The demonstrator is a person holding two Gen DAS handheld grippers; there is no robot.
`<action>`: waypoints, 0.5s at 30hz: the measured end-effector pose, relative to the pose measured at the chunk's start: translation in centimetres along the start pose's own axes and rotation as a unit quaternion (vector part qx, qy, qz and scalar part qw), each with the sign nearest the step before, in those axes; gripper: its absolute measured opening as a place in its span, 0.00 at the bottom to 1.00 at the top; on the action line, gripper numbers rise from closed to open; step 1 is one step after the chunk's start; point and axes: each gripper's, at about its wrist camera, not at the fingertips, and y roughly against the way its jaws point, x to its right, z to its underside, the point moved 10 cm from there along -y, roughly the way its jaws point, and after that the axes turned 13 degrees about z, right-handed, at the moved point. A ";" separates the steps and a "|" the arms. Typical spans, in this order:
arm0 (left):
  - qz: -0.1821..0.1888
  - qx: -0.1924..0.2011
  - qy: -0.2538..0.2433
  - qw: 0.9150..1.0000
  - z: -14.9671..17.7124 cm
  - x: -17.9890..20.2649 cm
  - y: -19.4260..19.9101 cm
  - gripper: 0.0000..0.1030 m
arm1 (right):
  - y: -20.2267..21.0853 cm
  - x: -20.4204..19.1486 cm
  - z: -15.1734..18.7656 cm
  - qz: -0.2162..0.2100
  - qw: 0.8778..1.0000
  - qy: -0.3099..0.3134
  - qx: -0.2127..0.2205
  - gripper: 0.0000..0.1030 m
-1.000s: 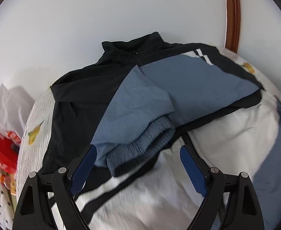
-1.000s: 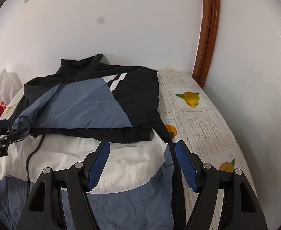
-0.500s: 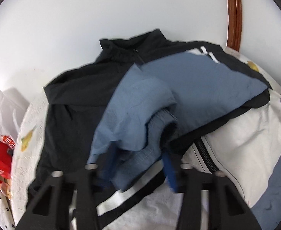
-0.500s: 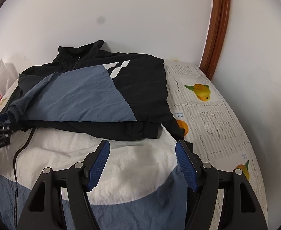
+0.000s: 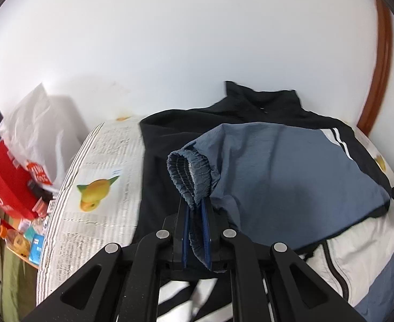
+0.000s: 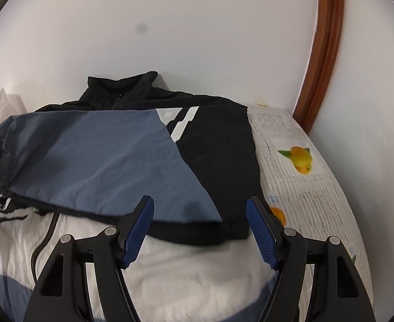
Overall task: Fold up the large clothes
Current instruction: 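Grasp the blue sleeve cuff with the left gripper, adjust it, then open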
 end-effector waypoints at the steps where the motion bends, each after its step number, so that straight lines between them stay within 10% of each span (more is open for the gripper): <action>1: -0.002 -0.001 0.004 1.000 0.1 -0.5 -0.1 0.09 | -0.3 -0.2 -0.3 0.000 1.000 -0.002 0.000 0.68; 15: -0.009 -0.049 0.065 0.997 2.9 -4.2 -3.5 0.27 | -6.7 0.2 1.1 0.064 0.997 0.001 -0.047 0.67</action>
